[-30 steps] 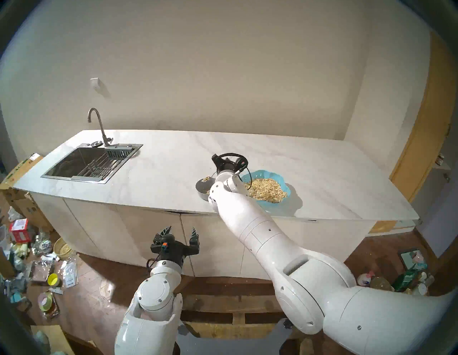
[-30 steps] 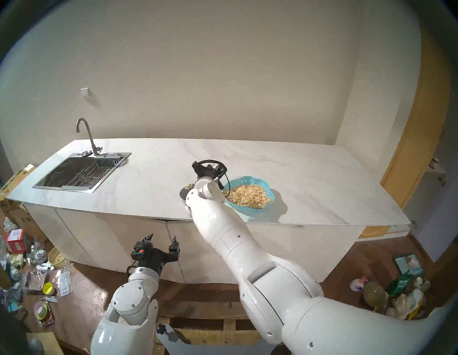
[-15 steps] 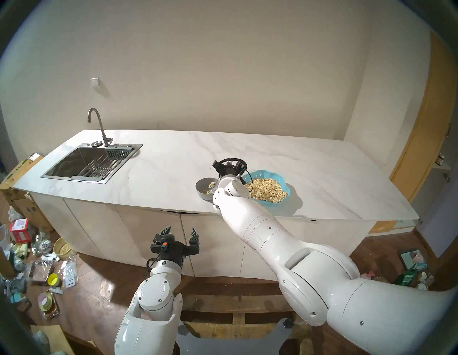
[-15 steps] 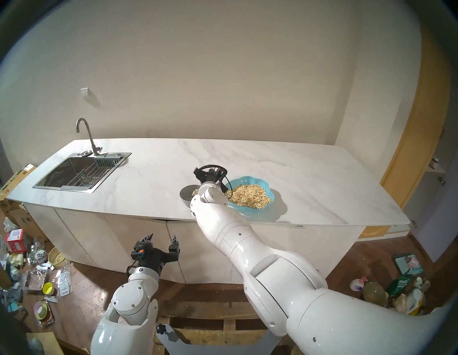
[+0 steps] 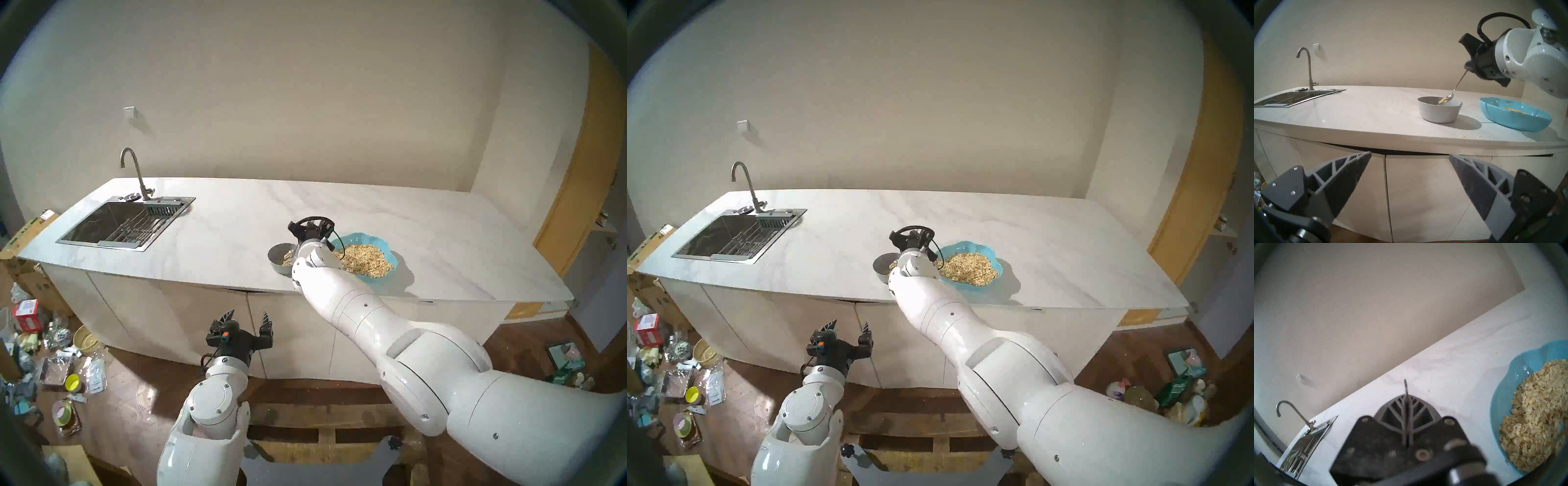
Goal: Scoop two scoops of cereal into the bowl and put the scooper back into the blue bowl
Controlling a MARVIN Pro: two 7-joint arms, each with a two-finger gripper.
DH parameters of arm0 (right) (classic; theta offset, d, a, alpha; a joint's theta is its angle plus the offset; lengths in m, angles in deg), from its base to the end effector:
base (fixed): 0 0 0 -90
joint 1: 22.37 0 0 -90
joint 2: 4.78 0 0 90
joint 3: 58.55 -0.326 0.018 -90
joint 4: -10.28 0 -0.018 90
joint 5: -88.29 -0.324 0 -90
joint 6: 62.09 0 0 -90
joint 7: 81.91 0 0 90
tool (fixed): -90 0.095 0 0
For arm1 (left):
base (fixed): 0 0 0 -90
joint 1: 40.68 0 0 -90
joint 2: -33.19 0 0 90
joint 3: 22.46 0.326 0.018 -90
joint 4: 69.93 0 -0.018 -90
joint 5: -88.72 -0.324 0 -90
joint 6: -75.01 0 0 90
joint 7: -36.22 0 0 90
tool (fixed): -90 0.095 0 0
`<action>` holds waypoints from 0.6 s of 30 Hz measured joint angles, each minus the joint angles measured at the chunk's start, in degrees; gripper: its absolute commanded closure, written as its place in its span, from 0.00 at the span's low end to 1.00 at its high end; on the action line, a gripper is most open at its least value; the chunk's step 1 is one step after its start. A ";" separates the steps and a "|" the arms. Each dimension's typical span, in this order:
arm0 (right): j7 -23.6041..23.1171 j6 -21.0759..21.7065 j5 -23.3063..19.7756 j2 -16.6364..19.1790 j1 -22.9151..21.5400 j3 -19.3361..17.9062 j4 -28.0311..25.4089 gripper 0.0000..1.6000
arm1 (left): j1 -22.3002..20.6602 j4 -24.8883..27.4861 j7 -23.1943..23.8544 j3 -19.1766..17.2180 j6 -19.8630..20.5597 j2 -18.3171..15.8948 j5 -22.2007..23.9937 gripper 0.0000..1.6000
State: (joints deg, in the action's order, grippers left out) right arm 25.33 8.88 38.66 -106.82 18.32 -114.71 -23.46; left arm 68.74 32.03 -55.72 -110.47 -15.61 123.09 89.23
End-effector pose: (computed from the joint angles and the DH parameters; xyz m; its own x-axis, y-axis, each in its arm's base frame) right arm 0.6267 0.2329 -0.2583 0.0516 -0.5339 0.8440 0.0536 -0.8424 -0.5362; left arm 0.3216 -0.0113 -0.3847 0.1195 0.0148 0.9927 0.0014 -0.9999 0.0147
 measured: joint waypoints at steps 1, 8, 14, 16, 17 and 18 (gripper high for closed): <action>-0.15 -0.08 0.23 -0.01 -0.20 0.33 -0.20 1.00 | 0.00 -0.01 0.00 0.00 0.00 0.00 0.00 0.00; -0.66 -0.91 2.09 0.22 -1.11 3.20 -1.31 1.00 | 0.01 0.00 -0.01 0.00 0.00 0.00 0.00 0.00; -1.18 -1.78 4.45 0.27 -1.98 7.31 -0.28 1.00 | 0.02 0.03 0.00 0.00 0.00 -0.01 0.00 0.00; -1.45 -2.24 5.00 0.23 -2.43 8.24 0.96 1.00 | 0.02 0.04 0.00 0.00 0.00 -0.01 0.00 0.00; -1.53 -2.36 5.12 0.20 -2.55 8.34 1.34 1.00 | 0.02 0.04 0.00 0.00 0.00 -0.01 0.00 0.00; -1.60 -2.47 5.24 0.18 -2.66 8.45 1.73 1.00 | 0.02 0.04 0.00 0.00 0.00 -0.01 0.00 0.00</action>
State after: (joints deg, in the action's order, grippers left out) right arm 23.73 6.41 43.89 -106.64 15.66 -106.27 -21.73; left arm 68.76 32.07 -55.73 -110.46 -15.61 123.09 89.23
